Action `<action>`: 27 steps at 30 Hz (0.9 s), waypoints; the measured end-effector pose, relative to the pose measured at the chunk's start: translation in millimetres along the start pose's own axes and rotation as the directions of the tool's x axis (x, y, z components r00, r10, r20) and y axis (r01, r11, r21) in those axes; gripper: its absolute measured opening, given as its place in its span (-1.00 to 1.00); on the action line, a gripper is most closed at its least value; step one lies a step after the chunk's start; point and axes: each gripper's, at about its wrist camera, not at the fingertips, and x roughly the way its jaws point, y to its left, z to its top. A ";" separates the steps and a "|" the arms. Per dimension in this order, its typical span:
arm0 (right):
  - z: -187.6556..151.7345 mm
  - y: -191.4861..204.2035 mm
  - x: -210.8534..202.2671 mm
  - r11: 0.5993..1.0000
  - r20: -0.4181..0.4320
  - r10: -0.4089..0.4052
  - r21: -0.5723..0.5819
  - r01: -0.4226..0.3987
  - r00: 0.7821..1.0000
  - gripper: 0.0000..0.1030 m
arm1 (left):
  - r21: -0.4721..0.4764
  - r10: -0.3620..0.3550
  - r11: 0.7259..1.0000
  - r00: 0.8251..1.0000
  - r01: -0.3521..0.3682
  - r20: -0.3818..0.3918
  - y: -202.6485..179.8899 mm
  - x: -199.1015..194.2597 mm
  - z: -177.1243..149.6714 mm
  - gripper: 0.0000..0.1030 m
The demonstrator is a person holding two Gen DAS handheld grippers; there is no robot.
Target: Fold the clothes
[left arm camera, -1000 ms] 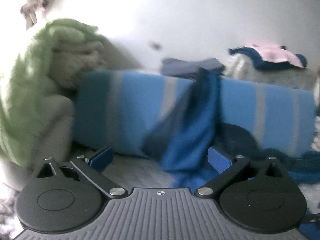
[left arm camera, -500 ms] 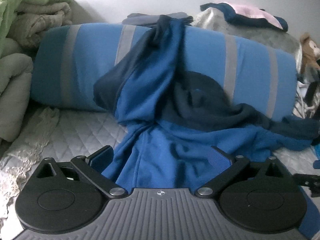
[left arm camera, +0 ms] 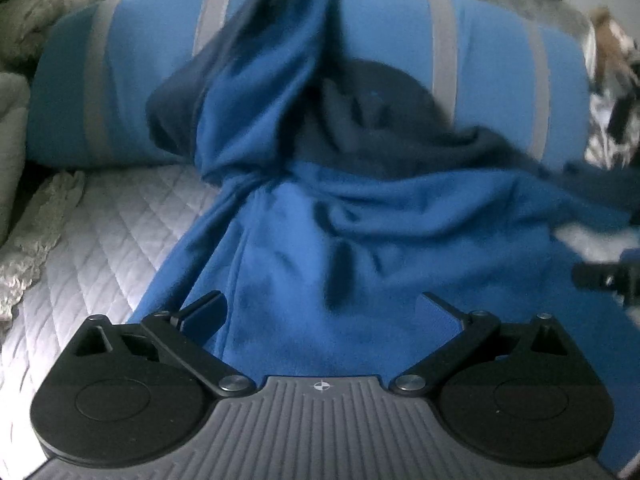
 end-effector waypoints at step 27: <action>-24.2 -12.7 61.4 0.993 -0.304 -0.120 -0.051 0.109 0.945 1.00 | 0.025 0.011 1.000 0.975 -0.005 -0.223 -5.4 53.1 -22.9 1.00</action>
